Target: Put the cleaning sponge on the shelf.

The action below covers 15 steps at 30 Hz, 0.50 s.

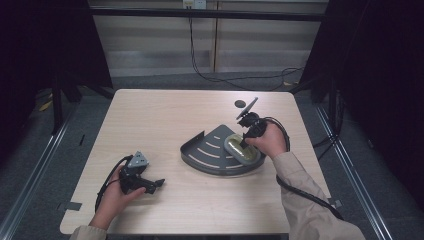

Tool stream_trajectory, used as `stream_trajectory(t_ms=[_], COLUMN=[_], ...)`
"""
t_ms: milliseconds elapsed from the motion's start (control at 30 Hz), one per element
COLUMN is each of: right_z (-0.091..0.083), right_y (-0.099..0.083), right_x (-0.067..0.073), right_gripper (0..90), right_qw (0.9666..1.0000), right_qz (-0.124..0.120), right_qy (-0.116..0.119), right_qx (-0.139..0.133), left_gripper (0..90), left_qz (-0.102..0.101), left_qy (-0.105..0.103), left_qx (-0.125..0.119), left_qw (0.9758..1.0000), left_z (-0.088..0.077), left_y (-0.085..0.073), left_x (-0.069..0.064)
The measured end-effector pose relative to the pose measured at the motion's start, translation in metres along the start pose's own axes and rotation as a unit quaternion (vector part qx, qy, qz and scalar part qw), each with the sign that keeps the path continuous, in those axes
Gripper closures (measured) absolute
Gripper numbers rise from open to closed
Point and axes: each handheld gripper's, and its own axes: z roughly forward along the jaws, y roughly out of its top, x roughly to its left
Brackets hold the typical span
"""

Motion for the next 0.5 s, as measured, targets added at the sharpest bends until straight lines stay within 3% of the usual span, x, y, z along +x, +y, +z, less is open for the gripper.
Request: stream_trajectory(t_ms=[500], right_z=[-0.0058], right_y=[-0.0014], right_x=[0.0007], right_gripper=[47.4], right_qw=[0.9994], right_qz=[0.002], right_qy=[0.0], right_qx=[0.034], left_gripper=[5.6], left_qz=[0.002], left_qy=[0.001], left_qx=[0.0], left_qw=[1.0], left_z=[-0.0001], left_y=[0.0001], left_x=[0.0002])
